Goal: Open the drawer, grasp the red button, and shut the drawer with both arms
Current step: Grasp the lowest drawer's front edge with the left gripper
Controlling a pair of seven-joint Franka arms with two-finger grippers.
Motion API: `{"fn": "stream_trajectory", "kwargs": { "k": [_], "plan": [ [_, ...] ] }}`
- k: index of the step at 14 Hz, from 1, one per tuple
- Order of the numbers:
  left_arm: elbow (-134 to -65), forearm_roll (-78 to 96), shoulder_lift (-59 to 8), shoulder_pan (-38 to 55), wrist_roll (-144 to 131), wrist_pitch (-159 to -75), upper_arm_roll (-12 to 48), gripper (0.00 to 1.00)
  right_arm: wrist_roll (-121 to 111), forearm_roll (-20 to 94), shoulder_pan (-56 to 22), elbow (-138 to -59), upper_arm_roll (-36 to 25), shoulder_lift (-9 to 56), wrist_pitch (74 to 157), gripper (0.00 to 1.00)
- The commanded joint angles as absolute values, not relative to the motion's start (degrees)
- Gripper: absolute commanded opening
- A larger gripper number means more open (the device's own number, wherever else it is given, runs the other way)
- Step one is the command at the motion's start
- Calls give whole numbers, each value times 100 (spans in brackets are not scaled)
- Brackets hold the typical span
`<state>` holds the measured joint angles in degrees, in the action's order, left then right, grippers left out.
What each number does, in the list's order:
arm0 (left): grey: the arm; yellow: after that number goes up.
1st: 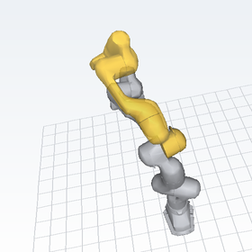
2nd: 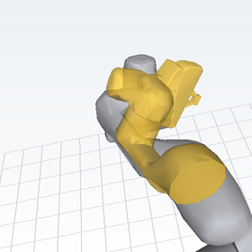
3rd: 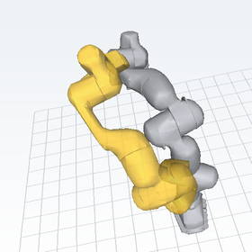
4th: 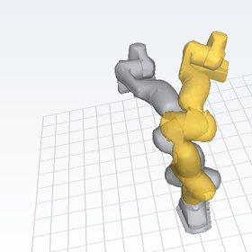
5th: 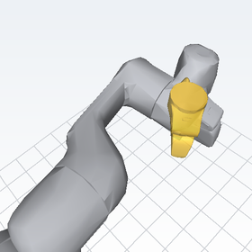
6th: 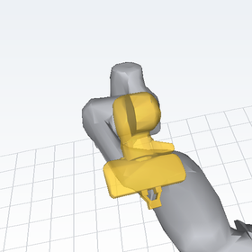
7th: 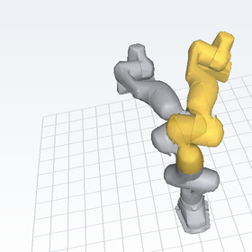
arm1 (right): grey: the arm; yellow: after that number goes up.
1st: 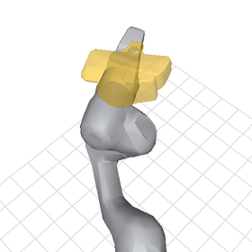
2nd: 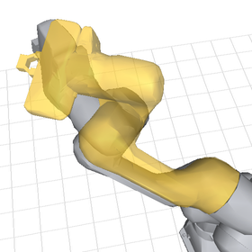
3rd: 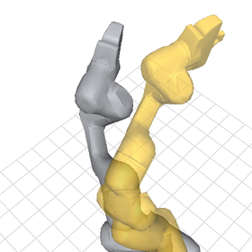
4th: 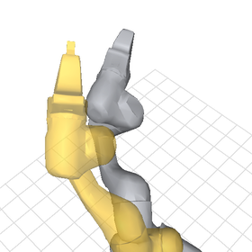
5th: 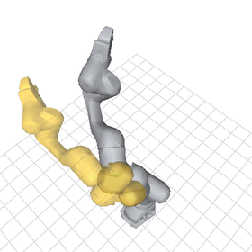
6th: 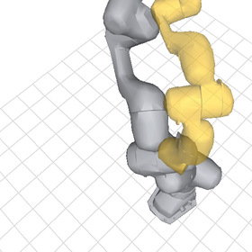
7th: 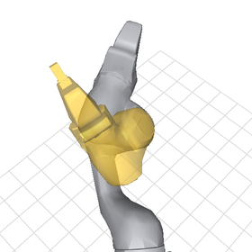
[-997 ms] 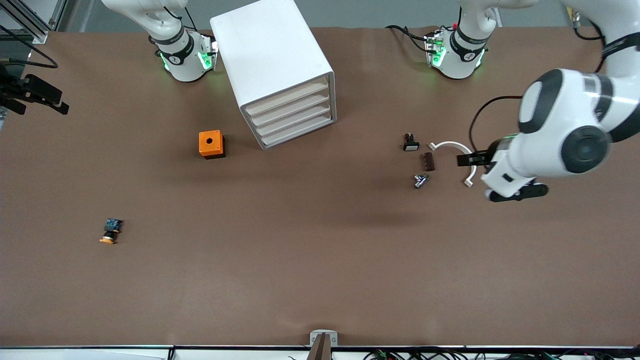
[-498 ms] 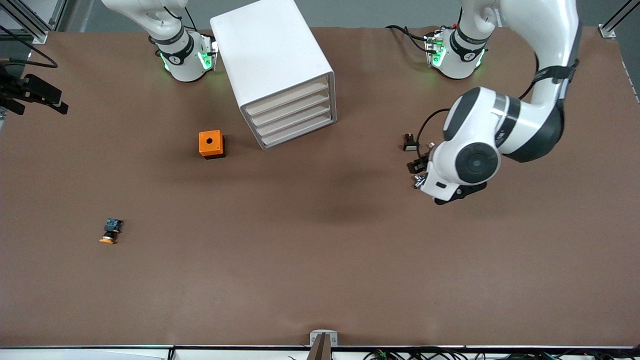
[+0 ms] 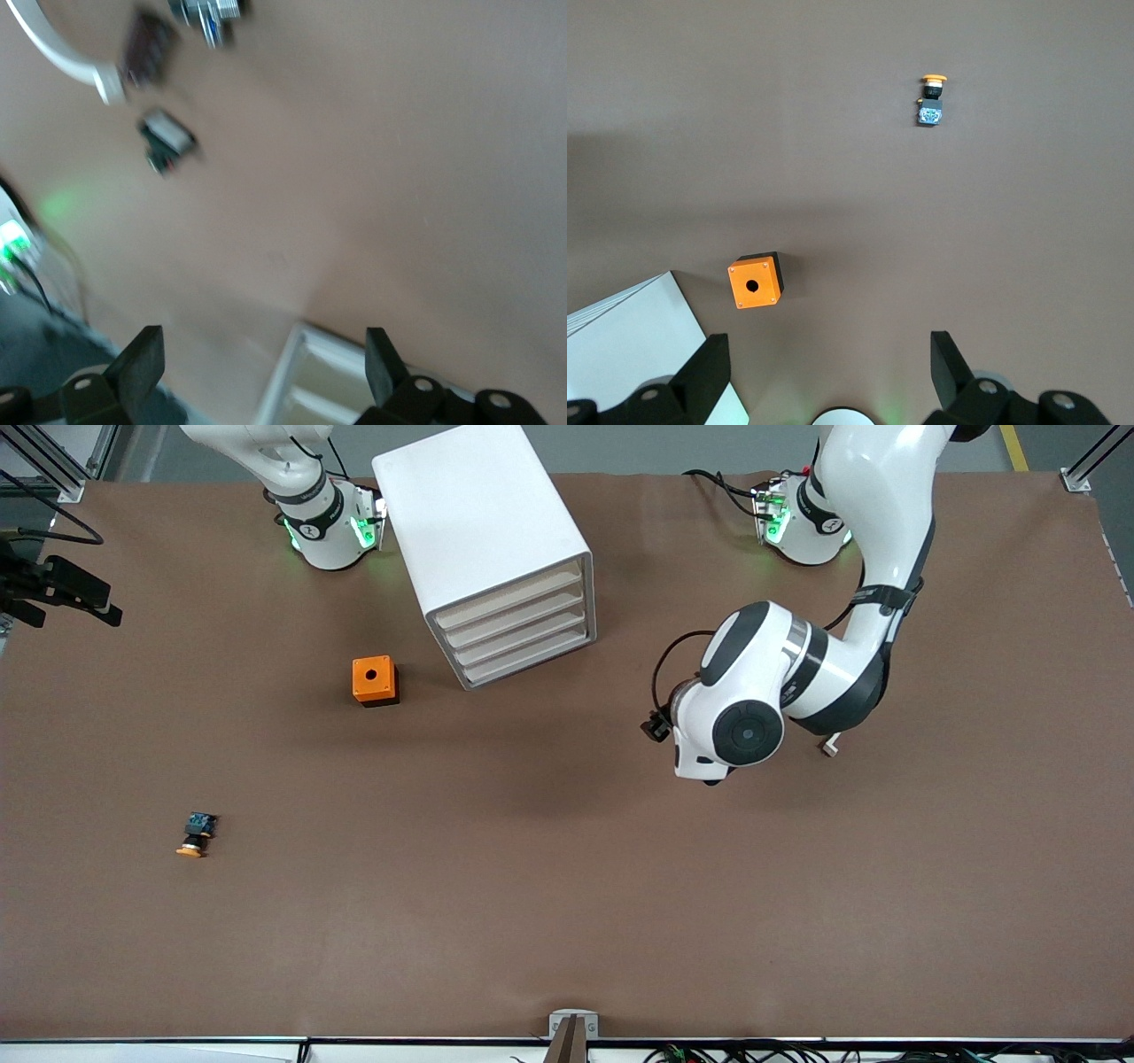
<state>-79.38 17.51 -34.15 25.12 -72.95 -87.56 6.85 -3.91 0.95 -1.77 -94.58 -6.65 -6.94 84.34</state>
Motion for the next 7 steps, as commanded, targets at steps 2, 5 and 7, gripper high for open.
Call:
{"fn": "stream_trajectory", "kwargs": {
  "k": [2, 5, 7],
  "plan": [
    [-7446, 2521, -3892, 2522, -8671, -8657, 677, 100, -448, 105, -202, -9589, -677, -835, 8472, 100],
    [-7269, 3179, -4218, 2514, -9149, -8666, 677, 100, -448, 105, -202, -9571, -677, -835, 8534, 100],
    [-7269, 3751, -4315, 2531, -9280, -8657, 668, 100, -448, 105, -202, -9571, -677, -835, 8552, 100]
  ]
}}
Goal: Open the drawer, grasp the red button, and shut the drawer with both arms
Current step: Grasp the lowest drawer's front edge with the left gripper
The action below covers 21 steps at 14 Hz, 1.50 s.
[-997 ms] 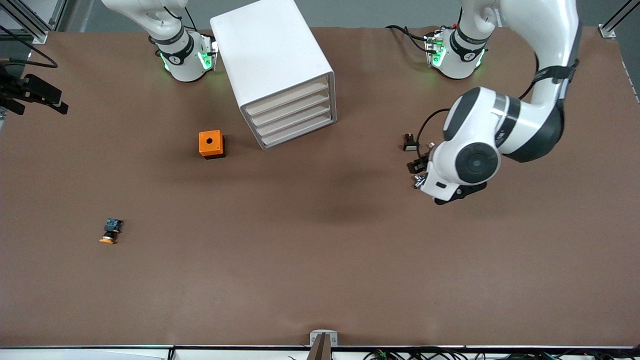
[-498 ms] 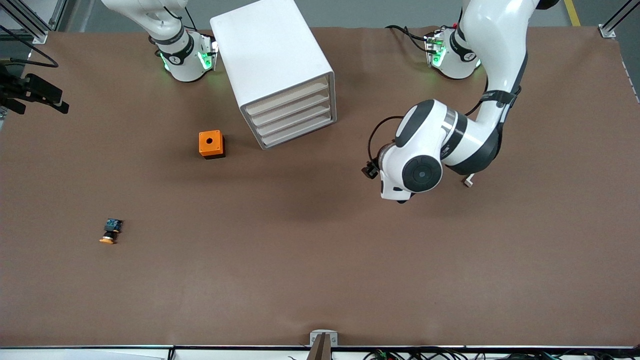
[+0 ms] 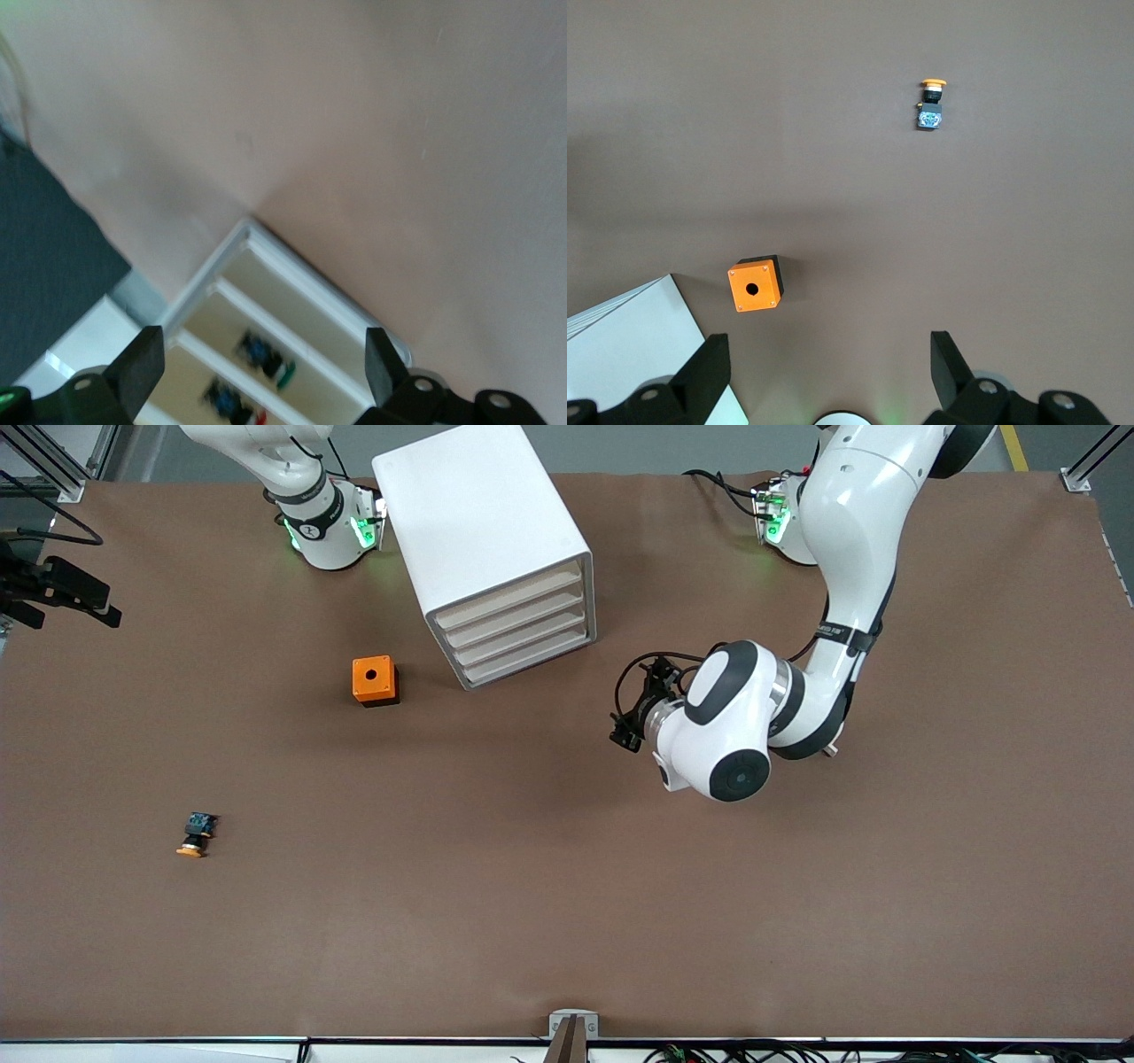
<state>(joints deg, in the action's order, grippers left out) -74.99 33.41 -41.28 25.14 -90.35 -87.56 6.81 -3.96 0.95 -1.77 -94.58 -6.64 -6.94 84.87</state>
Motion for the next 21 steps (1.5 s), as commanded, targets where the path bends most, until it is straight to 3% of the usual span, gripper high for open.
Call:
{"fn": "stream_trajectory", "kwargs": {
  "k": [1, 7, 11, 13, 21],
  "plan": [
    [-7260, 3901, -4394, 2583, -9551, -8657, 694, 100, -448, 105, -202, -9571, -677, -835, 8552, 100],
    [-7269, 4877, -4772, 2698, -10571, -8648, 755, 97, -457, 105, -202, -9554, -677, -835, 8648, 100],
    [-7304, 5122, -4956, 2690, -11091, -8386, 844, 66, -466, 97, -193, -9571, -677, -835, 8657, 100],
    [-7321, 5535, -5097, 2663, -11293, -8149, 835, 60, -475, 36, -202, -9571, -686, -835, 8657, 100],
    [-7506, 5852, -5572, 2812, -12234, -7472, 949, 59, -562, 26, -176, -9580, -694, -835, 8675, 100]
  ]
}}
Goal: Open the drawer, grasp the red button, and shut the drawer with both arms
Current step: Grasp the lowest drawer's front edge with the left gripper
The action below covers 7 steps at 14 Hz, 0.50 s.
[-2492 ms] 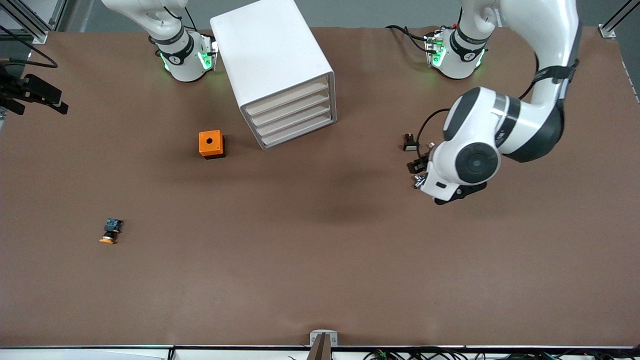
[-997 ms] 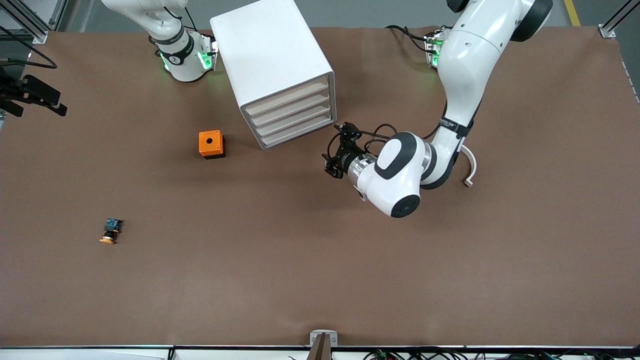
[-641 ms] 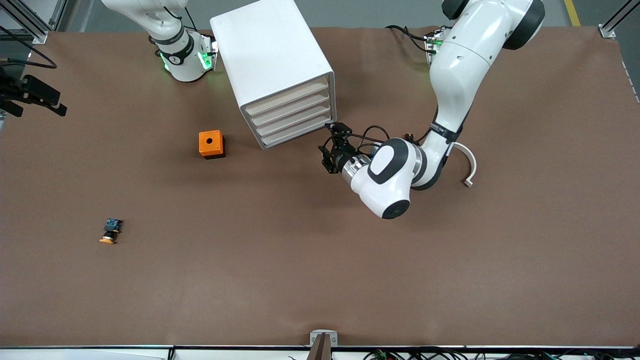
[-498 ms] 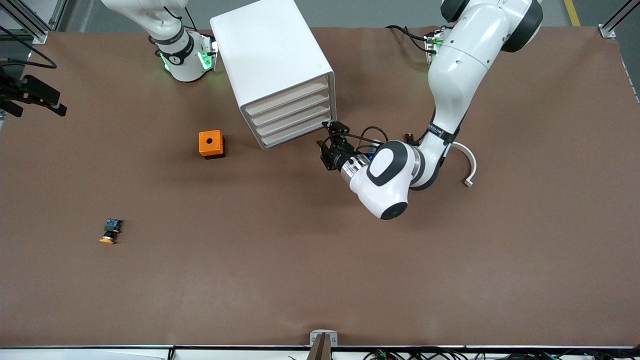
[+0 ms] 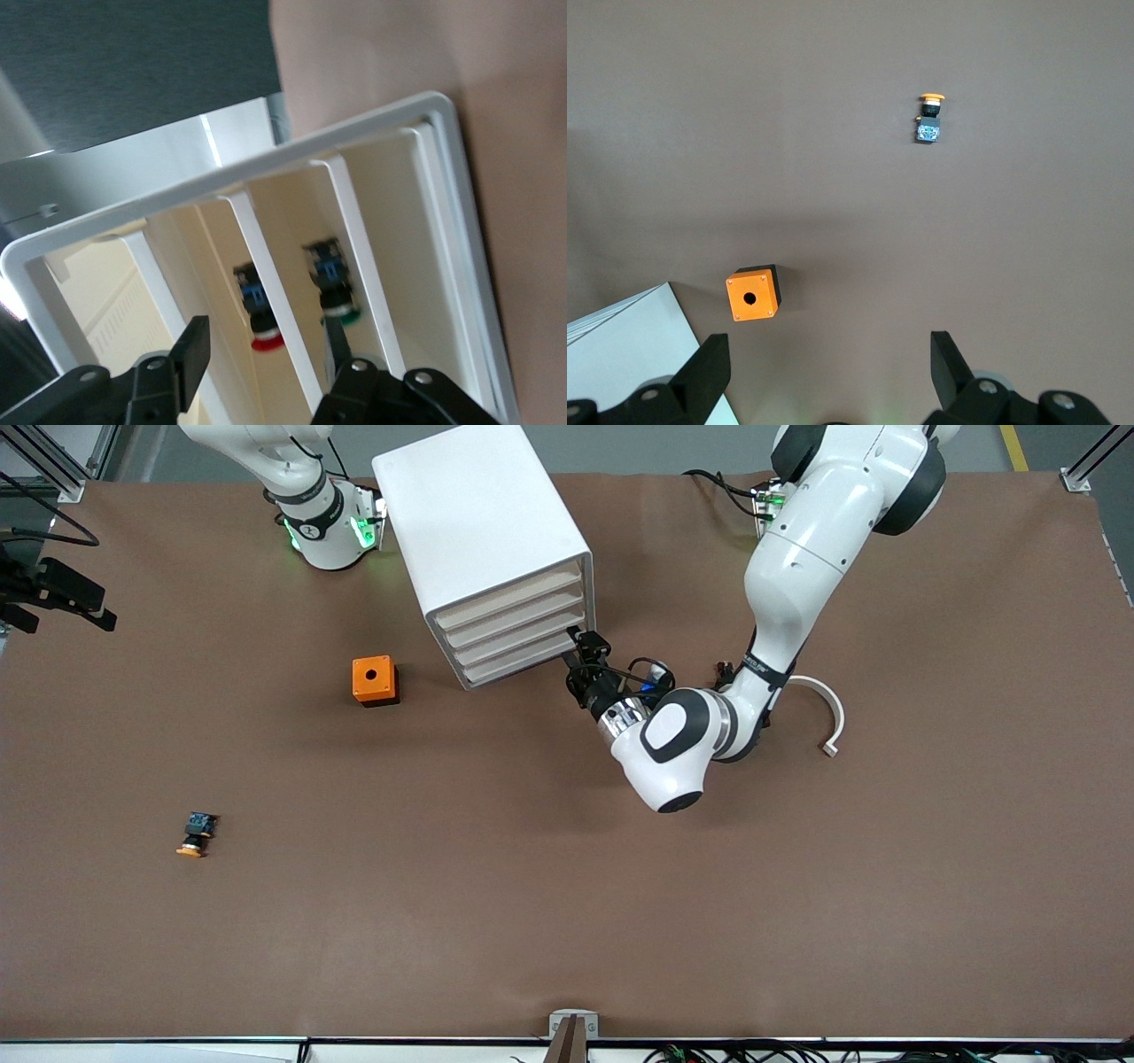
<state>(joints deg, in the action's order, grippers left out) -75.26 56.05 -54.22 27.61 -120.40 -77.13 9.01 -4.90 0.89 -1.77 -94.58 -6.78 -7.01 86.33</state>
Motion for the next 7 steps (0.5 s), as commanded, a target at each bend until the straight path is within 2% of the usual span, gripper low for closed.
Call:
{"fn": "stream_trajectory", "kwargs": {
  "k": [1, 7],
  "plan": [
    [-7602, 5871, -5572, 2812, -12243, -7427, 958, 59, -571, 26, -106, -9580, -694, -835, 8675, 100],
    [-7787, 5880, -5572, 3014, -12261, -7321, 967, 59, -747, 61, 9, -9580, -677, -835, 8648, 100]
  ]
}}
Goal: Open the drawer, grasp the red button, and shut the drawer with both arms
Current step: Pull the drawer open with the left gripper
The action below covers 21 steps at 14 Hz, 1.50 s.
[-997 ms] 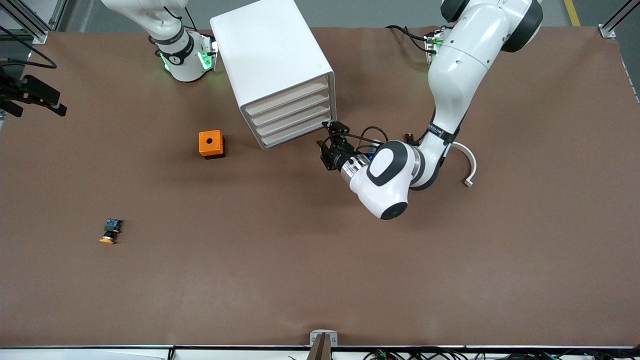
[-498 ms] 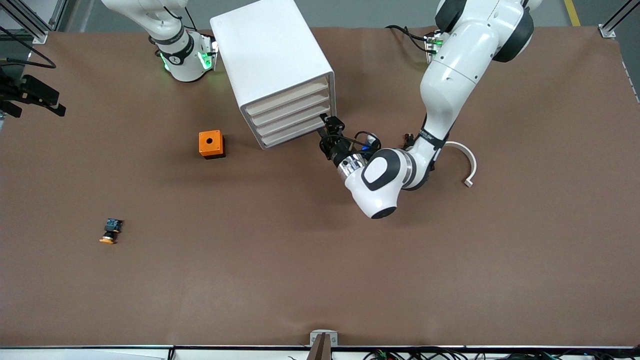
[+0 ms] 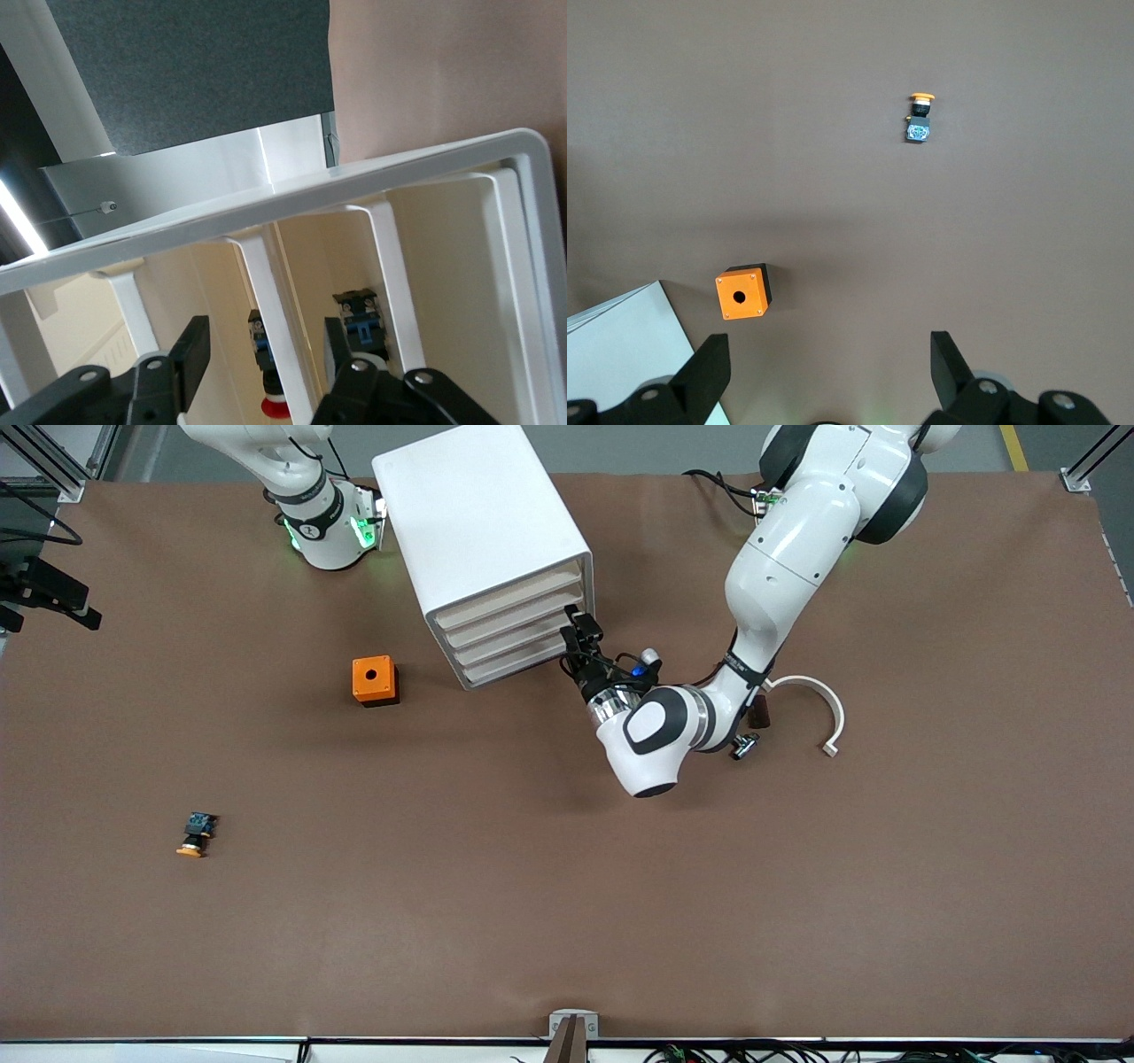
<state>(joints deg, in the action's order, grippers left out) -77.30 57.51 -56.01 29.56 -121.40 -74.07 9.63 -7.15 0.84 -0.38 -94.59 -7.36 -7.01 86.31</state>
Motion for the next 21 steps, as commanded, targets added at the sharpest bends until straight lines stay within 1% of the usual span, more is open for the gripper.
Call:
{"fn": "stream_trajectory", "kwargs": {
  "k": [1, 4, 6, 8, 12, 14, 19, 21],
  "plan": [
    [-7796, 5880, -5572, 3084, -12348, -7321, 967, 59, -747, 88, 17, -9580, -677, -835, 8640, 100],
    [-7787, 5880, -5616, 3181, -12410, -7330, 967, 59, -703, 97, -26, -9580, -651, -835, 8631, 100],
    [-7787, 5880, -5625, 3251, -12419, -7330, 967, 57, -607, 105, -26, -9580, -633, -835, 8622, 100],
    [-7787, 5871, -5651, 3296, -12428, -7339, 958, 51, -572, 105, -44, -9580, -633, -844, 8613, 100],
    [-7752, 6011, -5651, 3313, -12428, -7383, 949, 34, -519, 97, -53, -9580, -615, -844, 8604, 100],
    [-7752, 6012, -5651, 3331, -12480, -7383, 949, 27, -519, 97, -35, -9580, -624, -844, 8622, 100],
    [-7743, 6003, -5704, 3331, -12594, -7699, 949, 13, -335, 18, -53, -9589, -615, -835, 8648, 100],
    [-7743, 6029, -5695, 3296, -12709, -7726, 949, 9, -299, 18, -53, -9589, -615, -835, 8648, 100]
  ]
}}
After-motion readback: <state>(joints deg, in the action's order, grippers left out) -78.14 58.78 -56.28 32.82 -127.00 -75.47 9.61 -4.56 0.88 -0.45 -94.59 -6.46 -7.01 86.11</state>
